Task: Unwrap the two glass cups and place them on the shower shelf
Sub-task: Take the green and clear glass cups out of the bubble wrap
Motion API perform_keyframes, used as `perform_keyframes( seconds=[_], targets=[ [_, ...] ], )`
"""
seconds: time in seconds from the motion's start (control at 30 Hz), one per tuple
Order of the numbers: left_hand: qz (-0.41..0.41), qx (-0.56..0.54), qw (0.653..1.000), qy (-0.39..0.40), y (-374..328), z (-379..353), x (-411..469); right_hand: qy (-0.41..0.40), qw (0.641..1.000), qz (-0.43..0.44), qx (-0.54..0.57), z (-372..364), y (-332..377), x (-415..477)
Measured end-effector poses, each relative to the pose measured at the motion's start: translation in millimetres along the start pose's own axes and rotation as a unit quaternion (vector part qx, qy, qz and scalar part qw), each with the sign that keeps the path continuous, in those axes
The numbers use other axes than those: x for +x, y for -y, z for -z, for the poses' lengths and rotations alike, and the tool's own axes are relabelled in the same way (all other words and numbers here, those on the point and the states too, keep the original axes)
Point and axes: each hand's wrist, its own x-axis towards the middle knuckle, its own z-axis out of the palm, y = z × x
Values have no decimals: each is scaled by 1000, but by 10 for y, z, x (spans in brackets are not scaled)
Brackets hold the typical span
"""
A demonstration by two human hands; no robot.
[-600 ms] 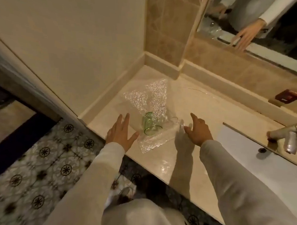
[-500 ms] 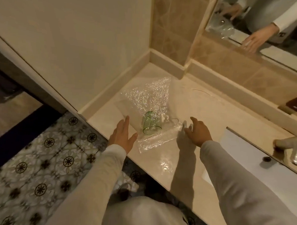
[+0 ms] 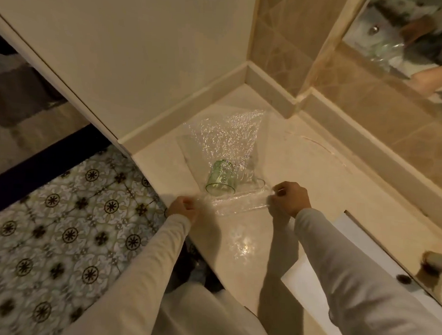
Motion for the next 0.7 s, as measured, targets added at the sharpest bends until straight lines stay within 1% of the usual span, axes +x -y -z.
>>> perform_keyframes(
  seconds=[0.07,0.13,0.27,0.37,0.47,0.57,0.7],
  targets=[
    [1,-3,1000,-5,20,-14,-8,-6,1000,-7,18,7,-29,45],
    [-6,-4,1000,-15,43,-32,-17,4,1000,-6,13,10,-61,87],
    [-19,36,998,-41,95,-25,-11,10,1000,6,22,11,-150,145],
    [-41,50,997,-48,118,29,-2,8,999,31,3,20,-200,166],
    [-73,65,994,-45,127,94,-14,10,997,76,-15,63,-224,143],
    [-96,36,994,-39,150,141,-49,4,994,111,-17,139,-232,103],
    [-123,-22,992,-13,194,192,-110,5,990,138,21,248,-252,67]
  ],
)
